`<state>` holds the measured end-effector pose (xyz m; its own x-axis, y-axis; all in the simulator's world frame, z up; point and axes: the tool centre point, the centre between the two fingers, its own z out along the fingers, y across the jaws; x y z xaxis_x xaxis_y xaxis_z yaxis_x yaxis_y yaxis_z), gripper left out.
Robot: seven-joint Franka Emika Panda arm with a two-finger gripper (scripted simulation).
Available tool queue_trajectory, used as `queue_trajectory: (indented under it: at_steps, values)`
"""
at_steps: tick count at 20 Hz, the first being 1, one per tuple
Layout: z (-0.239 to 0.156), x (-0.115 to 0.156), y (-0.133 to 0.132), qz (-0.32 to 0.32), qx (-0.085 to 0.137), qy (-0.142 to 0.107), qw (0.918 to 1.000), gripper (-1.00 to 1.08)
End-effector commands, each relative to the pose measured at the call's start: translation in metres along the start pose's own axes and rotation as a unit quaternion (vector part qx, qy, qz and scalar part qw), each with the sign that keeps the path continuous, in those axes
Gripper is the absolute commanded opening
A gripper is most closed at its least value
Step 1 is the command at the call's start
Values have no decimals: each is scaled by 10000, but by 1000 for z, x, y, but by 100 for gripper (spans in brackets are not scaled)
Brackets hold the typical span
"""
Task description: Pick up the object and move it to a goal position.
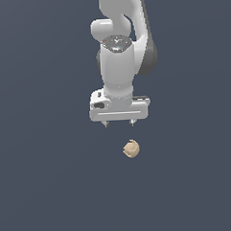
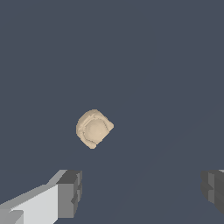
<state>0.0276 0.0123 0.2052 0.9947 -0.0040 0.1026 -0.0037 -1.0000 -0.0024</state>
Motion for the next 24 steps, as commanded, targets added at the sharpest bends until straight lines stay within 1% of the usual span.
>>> queue_trajectory:
  at_steps: [1, 4, 9, 17, 24]
  values:
    - [0, 0, 0, 0, 0, 0, 10000, 100]
    - [2, -1, 0, 33, 7, -33, 10000, 100]
    - [11, -7, 1, 132, 35, -158, 9998, 100]
    - [13, -6, 0, 201, 35, -167, 9997, 100]
    - [23, -2, -6, 570, 34, -208, 9982, 100]
